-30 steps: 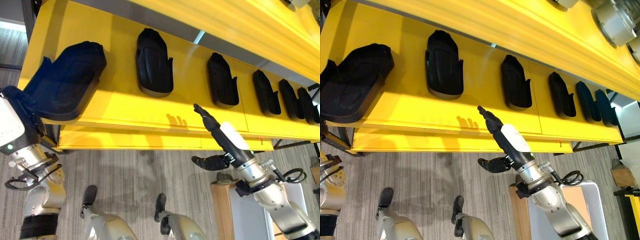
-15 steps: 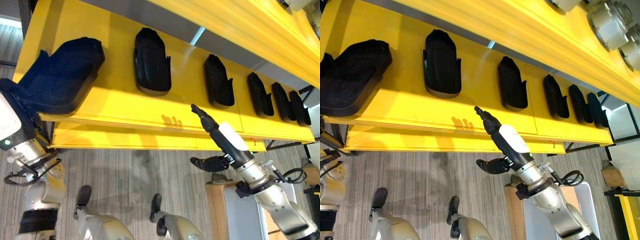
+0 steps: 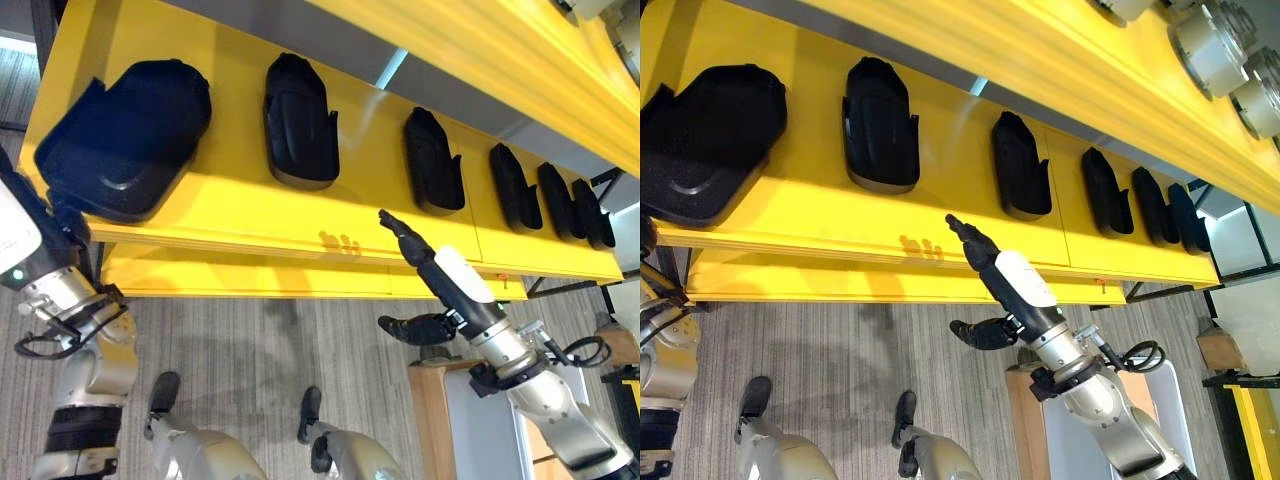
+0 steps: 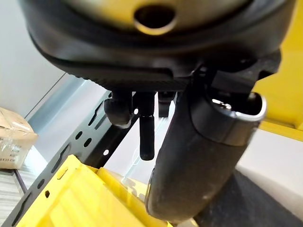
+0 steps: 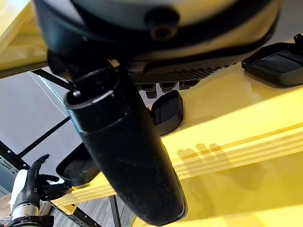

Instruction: Move parts from the plastic box to the shelf.

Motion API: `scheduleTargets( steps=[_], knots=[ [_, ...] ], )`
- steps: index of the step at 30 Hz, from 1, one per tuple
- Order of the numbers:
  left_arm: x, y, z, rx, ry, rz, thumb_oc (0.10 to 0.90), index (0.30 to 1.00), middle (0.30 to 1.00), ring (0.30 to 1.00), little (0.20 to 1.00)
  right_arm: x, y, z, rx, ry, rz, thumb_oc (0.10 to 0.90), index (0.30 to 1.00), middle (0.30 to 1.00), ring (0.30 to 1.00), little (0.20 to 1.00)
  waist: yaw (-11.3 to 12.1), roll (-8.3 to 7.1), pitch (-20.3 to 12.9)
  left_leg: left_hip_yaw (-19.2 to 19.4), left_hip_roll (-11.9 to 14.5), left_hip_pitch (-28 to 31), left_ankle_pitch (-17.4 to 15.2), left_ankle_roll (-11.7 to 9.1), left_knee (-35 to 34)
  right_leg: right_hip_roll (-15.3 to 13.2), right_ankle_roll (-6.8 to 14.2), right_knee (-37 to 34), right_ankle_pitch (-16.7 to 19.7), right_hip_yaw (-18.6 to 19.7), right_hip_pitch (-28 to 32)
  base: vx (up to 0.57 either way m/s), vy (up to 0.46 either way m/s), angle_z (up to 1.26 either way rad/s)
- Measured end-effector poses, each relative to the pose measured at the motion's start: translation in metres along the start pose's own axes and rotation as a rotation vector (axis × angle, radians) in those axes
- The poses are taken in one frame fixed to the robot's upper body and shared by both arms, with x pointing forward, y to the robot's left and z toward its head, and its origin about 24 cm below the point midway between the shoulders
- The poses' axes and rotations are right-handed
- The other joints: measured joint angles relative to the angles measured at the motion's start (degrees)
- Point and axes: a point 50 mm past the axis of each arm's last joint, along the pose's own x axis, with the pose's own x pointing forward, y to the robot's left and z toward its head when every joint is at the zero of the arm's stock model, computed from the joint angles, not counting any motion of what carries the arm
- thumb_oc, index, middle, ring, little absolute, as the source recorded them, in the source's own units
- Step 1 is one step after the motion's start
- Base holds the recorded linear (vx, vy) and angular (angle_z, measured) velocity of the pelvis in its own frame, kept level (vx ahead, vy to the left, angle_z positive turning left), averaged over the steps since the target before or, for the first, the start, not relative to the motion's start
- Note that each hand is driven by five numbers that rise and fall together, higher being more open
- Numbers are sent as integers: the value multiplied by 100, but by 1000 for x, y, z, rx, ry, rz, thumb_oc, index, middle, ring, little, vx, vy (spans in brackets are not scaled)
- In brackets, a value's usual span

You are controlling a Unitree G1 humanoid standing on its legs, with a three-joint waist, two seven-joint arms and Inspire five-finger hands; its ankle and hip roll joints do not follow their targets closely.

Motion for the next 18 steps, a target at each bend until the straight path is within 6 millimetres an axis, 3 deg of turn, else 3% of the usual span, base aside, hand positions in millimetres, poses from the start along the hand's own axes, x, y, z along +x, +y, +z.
scheduleTargets(
  steps=[9, 14, 18],
  knots=[
    [-4, -8, 10, -9, -57, -93, 900, 1000, 1000, 1000, 1000, 3, 2, 2, 11, -12, -1, 900, 1000, 1000, 1000, 1000, -47, 157, 47, 38, -124, 115, 12, 19, -7, -122, 49, -25, 40, 29, 89, 0, 0, 0],
    [-7, -10, 10, -15, -76, -136, 900, 1000, 1000, 1000, 1000, 2, 3, 1, 12, -8, 1, 900, 1000, 1000, 1000, 1000, -100, 513, 5, 58, -190, 213, 11, 23, -20, -178, 37, -92, 65, 28, 218, -5, 20, 1],
    [-32, -14, -3, 16, -102, -238, 900, 1000, 1000, 1000, 1000, 2, 2, 0, 9, 2, 0, 900, 1000, 1000, 1000, 1000, -111, 744, -8, 123, -190, 391, -6, 47, -88, -180, 38, -193, 68, 34, 387, -6, 30, -4]
  ],
)
